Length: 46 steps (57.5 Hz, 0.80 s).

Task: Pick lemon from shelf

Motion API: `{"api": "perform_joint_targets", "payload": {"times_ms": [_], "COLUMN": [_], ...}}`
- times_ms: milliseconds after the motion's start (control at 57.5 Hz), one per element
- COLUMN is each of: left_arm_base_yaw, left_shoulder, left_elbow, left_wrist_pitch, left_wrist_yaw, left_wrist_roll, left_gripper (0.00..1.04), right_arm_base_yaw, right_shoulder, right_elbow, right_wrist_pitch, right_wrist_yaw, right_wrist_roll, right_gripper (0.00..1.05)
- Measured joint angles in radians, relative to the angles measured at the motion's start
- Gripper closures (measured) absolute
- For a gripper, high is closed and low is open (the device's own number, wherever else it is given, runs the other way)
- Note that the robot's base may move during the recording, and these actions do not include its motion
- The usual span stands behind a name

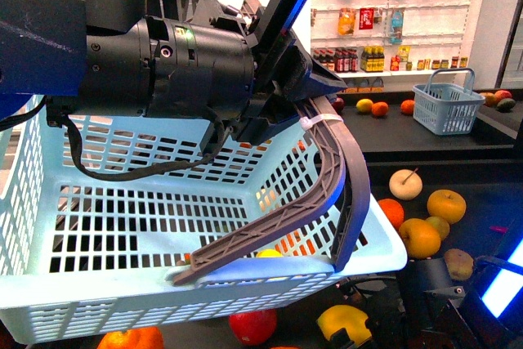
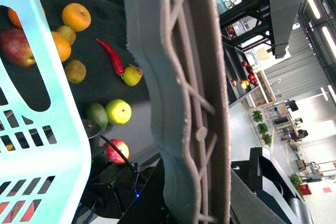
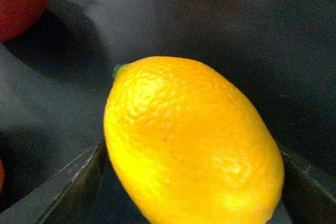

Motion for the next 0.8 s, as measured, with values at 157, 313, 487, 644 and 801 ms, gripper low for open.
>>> {"api": "perform_joint_targets", "payload": {"times_ms": [157,313,487,644,801], "left_arm_base_yaw": [0.0,0.0,0.0,0.0,0.0], "left_shoulder": [0.0,0.0,0.0,0.0,0.0], "left_elbow": [0.0,0.0,0.0,0.0,0.0], "left_wrist_pitch": [0.0,0.0,0.0,0.0,0.0], "left_wrist_yaw": [0.0,-0.001,0.0,0.0,0.0], "left_wrist_roll": [0.0,0.0,0.0,0.0,0.0], "left_gripper": [0.95,0.95,0.95,0.95,0.95], "right_arm_base_yaw": [0.001,0.001,-0.012,-0.049,-0.106], "right_shoulder": [0.0,0.0,-0.021,-0.101,-0.194], "right_elbow": [0.002,0.0,-0.04,-0.121,-0.185], "right_wrist_pitch": [0.002,0.011,0.045,0.083,0.11], "right_wrist_yaw": [0.001,0.009,0.058,0.14,0.284], "right_wrist_roll": [-0.003,-0.002,0.001,0.006,0.013], "right_gripper": [0.28,0.31,0.32,0.32,0.32]}}
